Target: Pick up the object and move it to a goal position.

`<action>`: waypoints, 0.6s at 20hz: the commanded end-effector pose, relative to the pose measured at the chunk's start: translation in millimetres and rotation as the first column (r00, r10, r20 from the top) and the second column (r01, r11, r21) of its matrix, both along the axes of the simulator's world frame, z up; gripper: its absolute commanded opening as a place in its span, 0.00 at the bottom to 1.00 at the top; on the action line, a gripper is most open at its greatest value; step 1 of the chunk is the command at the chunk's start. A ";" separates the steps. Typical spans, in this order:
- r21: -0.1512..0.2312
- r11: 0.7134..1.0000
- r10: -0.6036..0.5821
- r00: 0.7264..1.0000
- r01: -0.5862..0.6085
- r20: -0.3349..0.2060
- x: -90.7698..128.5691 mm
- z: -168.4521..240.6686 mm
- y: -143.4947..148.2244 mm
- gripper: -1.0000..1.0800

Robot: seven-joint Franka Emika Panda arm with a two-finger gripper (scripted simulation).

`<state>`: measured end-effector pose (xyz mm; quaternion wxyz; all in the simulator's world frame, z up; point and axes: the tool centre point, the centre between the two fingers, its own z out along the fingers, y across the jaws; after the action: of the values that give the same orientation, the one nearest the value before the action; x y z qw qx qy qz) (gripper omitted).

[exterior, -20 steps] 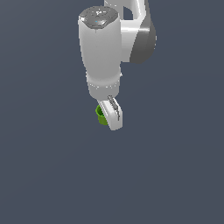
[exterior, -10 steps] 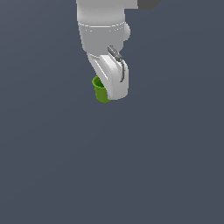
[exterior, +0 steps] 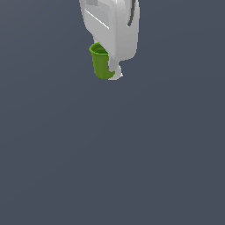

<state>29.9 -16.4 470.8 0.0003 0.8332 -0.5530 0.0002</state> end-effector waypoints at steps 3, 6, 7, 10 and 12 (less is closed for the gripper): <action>0.000 1.000 0.001 1.000 -0.001 0.000 -0.4 21.5 1.0 0.00; 0.000 1.000 0.001 1.000 -0.001 0.000 -0.3 30.2 1.2 0.00; 0.000 1.000 0.001 1.000 -0.001 0.000 -0.2 32.3 1.4 0.00; 0.000 1.000 0.001 1.000 -0.001 0.000 0.1 36.8 1.6 0.00; 0.000 1.000 0.001 1.000 -0.001 0.000 0.3 38.2 1.7 0.00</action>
<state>30.1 -14.8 506.8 0.0004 0.8335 -0.5525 -0.0004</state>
